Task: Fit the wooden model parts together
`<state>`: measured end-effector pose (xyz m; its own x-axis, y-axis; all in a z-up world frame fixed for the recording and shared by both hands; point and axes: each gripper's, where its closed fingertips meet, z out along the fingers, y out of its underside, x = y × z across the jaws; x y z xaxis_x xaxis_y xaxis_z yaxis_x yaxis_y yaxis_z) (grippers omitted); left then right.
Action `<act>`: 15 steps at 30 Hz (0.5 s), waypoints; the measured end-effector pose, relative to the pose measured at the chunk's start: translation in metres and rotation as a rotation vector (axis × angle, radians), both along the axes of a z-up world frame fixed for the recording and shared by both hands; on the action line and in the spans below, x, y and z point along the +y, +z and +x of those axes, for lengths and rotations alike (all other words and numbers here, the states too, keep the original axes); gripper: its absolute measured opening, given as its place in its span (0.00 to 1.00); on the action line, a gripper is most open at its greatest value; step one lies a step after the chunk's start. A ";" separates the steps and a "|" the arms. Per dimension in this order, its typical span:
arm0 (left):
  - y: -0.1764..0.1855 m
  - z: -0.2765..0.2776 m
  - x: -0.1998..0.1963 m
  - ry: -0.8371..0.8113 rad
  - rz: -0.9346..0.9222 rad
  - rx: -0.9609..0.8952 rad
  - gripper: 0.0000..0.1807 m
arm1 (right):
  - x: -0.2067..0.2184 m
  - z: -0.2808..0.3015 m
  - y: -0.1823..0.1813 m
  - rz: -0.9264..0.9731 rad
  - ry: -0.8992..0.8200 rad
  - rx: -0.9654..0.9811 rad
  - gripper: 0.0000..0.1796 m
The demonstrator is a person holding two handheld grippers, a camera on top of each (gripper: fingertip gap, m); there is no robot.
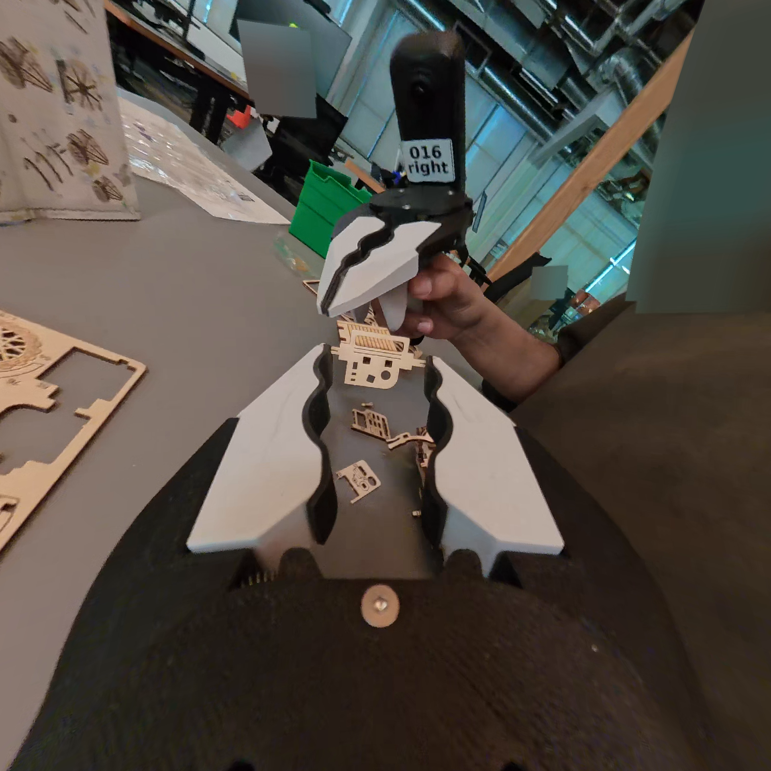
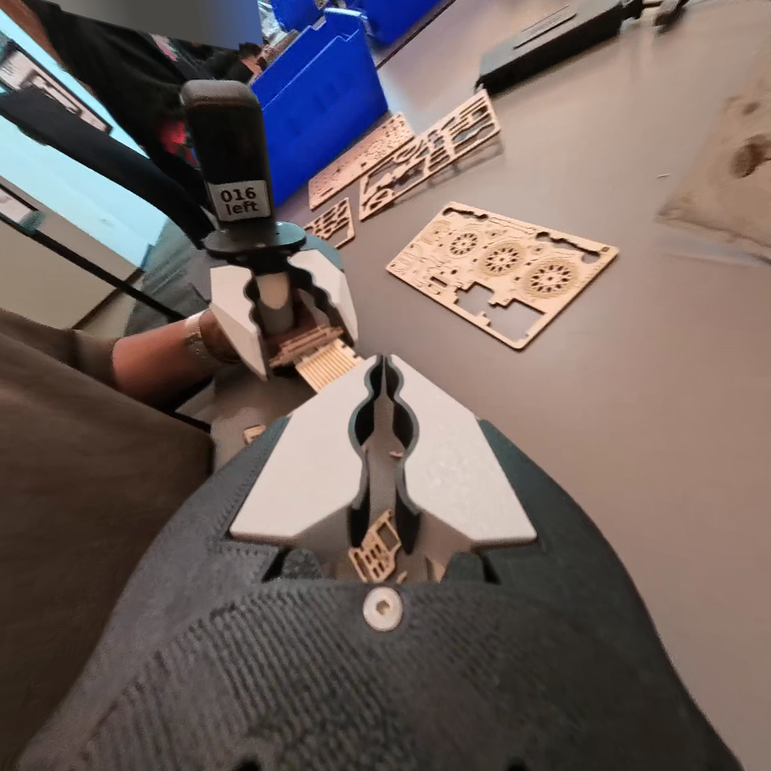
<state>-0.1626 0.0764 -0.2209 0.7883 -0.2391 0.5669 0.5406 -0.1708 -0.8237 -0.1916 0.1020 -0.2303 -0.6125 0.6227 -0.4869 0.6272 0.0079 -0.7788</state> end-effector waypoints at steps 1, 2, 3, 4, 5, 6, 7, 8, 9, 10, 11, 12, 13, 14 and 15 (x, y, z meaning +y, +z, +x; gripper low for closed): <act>0.002 -0.003 -0.002 0.008 0.012 -0.011 0.24 | 0.003 -0.001 0.002 0.002 -0.006 0.019 0.08; 0.006 -0.005 -0.005 0.008 0.035 -0.035 0.24 | 0.004 -0.002 0.008 -0.017 -0.005 0.056 0.10; 0.012 -0.008 -0.007 0.004 0.068 -0.075 0.24 | 0.005 -0.003 0.017 -0.039 -0.003 0.120 0.13; 0.019 -0.010 -0.010 -0.002 0.106 -0.130 0.24 | 0.005 -0.003 0.027 -0.051 0.002 0.203 0.17; 0.027 -0.013 -0.013 -0.014 0.149 -0.204 0.24 | 0.004 0.000 0.037 -0.051 0.022 0.303 0.21; 0.034 -0.016 -0.016 -0.031 0.193 -0.294 0.24 | 0.002 0.004 0.045 -0.032 0.047 0.411 0.23; 0.040 -0.019 -0.018 -0.048 0.230 -0.382 0.24 | 0.001 0.009 0.049 0.009 0.059 0.507 0.24; 0.045 -0.019 -0.020 -0.079 0.260 -0.458 0.23 | 0.001 0.011 0.052 0.062 0.057 0.586 0.24; 0.047 -0.018 -0.020 -0.110 0.269 -0.518 0.24 | 0.000 0.014 0.054 0.117 0.054 0.647 0.24; 0.045 -0.017 -0.019 -0.128 0.260 -0.557 0.23 | -0.001 0.017 0.056 0.162 0.060 0.701 0.24; 0.044 -0.014 -0.018 -0.151 0.250 -0.580 0.23 | -0.004 0.020 0.059 0.195 0.066 0.750 0.22; 0.043 -0.011 -0.016 -0.175 0.237 -0.600 0.24 | -0.006 0.023 0.061 0.223 0.072 0.789 0.21; 0.041 -0.008 -0.015 -0.199 0.218 -0.627 0.24 | -0.008 0.026 0.062 0.253 0.079 0.820 0.20; 0.040 -0.005 -0.014 -0.223 0.210 -0.653 0.24 | -0.009 0.027 0.061 0.289 0.085 0.840 0.20; 0.039 -0.003 -0.013 -0.239 0.204 -0.679 0.24 | -0.011 0.028 0.058 0.326 0.096 0.855 0.20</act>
<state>-0.1654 0.0636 -0.1816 0.1939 -0.5121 0.8368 0.9091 -0.2269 -0.3494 -0.1632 0.0914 -0.1722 -0.7394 0.5775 0.3461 -0.1761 0.3303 -0.9273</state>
